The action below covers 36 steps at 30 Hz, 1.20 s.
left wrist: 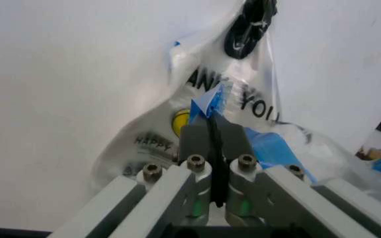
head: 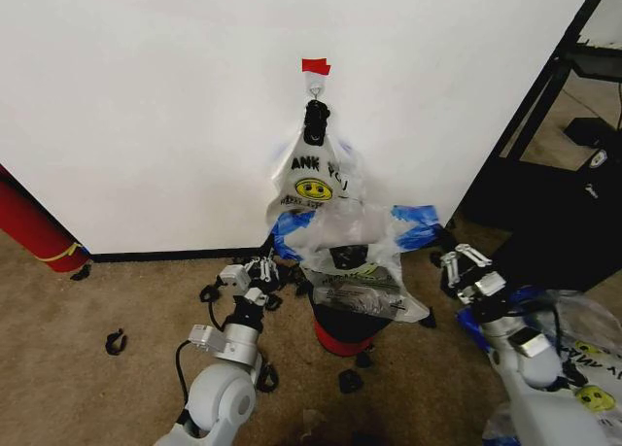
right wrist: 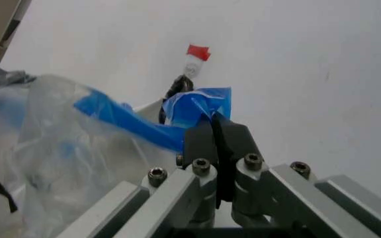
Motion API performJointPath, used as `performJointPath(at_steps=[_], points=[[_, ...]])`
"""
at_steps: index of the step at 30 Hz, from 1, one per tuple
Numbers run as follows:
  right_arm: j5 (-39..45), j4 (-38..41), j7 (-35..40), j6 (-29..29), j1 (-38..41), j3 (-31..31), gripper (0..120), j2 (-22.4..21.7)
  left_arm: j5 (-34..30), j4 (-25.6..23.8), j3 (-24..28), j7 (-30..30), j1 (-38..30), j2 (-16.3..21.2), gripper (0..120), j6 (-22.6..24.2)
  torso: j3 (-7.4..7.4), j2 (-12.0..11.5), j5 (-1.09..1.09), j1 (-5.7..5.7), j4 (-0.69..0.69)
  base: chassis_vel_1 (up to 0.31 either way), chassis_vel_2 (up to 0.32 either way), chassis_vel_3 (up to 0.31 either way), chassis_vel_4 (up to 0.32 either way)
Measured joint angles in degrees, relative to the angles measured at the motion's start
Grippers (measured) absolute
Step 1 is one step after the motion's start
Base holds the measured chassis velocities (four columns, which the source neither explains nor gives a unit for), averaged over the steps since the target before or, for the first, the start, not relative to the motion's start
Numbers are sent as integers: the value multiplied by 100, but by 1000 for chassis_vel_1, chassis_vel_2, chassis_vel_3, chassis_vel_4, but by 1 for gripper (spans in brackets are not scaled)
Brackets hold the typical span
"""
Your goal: Pick up the garbage bag from the wall and place it over the trash bin.
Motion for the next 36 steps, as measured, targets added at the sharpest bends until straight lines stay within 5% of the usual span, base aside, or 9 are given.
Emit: performJointPath(at_steps=[8,18,36], points=[[-106,-461,-38,2,127,-57,0,-36,373,213,85,106,105,71,0,-221,0,0,2,0,0,0,0,0,0],[161,-1251,-1001,0,114,-33,0,-421,855,309,425,295,479,281,0,-297,-1,0,2,-1,-1,0,0,0,0],[1031,-355,-1612,-1226,-638,142,0,-1220,1835,344,731,523,1221,596,0,-644,-1,0,2,-1,-1,0,0,0,0]])
